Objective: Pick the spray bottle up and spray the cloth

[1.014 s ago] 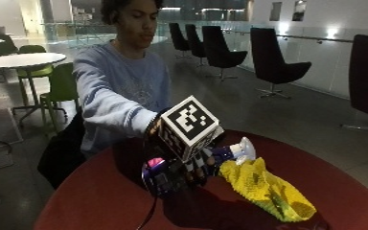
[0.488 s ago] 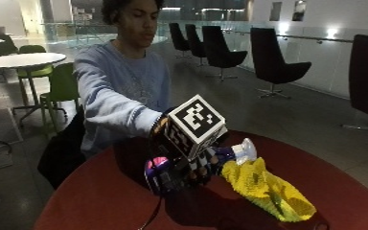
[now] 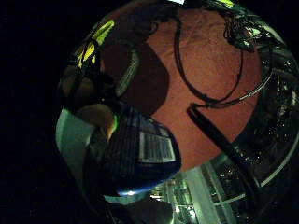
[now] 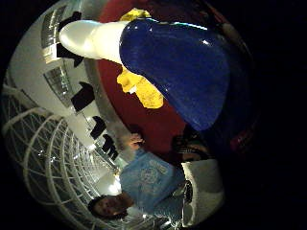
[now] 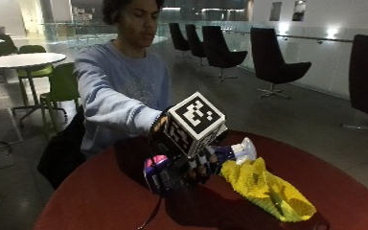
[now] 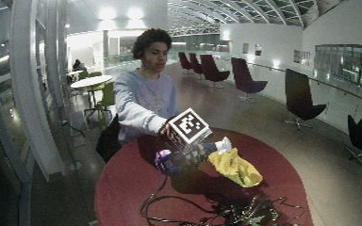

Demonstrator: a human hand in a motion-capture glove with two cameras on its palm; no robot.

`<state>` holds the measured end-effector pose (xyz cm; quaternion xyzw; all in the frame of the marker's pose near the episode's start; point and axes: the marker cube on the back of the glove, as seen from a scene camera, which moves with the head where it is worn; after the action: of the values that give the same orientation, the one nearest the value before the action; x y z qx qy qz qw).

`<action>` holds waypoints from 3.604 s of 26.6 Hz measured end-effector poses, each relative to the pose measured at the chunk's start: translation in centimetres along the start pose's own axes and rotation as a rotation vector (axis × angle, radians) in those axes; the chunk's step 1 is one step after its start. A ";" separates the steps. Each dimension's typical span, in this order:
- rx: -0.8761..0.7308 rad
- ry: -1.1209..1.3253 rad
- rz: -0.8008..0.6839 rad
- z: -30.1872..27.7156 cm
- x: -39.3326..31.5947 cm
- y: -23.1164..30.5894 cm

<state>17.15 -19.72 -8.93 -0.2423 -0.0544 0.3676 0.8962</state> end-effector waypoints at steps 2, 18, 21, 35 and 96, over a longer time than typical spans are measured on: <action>0.002 0.003 -0.003 0.0 0.0 -0.1; 0.009 0.015 -0.004 -0.2 -0.4 -0.2; 0.012 0.012 -0.004 -0.2 -0.4 -0.2; 0.044 -0.078 -0.073 0.0 -1.2 0.0; 0.172 -0.654 -0.894 20.3 -23.1 5.9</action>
<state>-8.90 -23.98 7.97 0.0052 -0.3969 0.0110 0.9178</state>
